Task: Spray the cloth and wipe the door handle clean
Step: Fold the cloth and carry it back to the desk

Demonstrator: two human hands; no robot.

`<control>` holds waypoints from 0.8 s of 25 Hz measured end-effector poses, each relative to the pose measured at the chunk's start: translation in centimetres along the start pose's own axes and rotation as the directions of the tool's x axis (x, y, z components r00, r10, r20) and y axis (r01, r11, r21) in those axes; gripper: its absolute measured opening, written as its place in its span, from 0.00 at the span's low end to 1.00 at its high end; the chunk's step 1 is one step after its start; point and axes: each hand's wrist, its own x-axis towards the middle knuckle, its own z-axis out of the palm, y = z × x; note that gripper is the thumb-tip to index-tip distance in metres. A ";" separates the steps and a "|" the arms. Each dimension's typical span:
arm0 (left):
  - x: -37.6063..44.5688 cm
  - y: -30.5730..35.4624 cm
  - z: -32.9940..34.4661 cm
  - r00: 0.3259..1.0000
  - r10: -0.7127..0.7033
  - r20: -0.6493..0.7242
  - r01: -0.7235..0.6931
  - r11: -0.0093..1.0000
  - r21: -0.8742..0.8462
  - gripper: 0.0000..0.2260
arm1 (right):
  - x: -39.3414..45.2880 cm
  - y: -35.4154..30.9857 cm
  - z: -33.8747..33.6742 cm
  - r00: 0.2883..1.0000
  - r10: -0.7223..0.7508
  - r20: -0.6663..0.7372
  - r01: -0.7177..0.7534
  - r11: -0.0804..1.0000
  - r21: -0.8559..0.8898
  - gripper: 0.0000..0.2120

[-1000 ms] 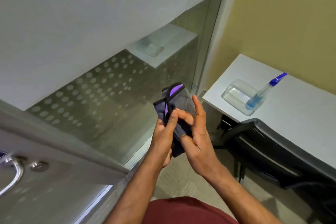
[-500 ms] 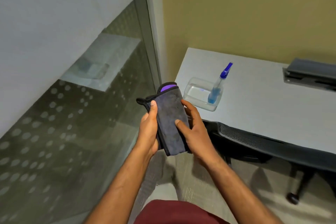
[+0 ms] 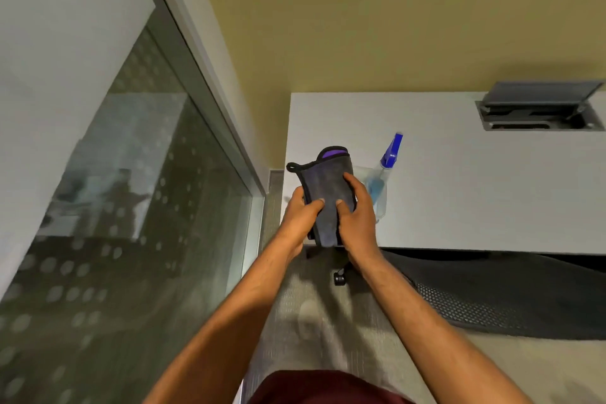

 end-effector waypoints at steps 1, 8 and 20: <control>2.0 0.1 -0.1 1.000 -0.006 0.022 0.005 0.998 0.058 0.20 | 1.3 0.6 0.7 1.000 -0.003 -0.028 0.002 1.000 -0.024 0.20; 12.7 -0.7 0.8 0.994 0.093 0.053 -0.105 0.941 0.321 0.17 | 8.5 4.1 1.9 0.998 0.048 -0.032 -0.055 0.956 -0.289 0.27; 14.8 -4.9 1.3 0.679 0.677 0.284 -0.556 0.222 0.801 0.04 | 11.7 6.5 2.6 0.944 0.217 0.249 0.010 0.734 -0.679 0.21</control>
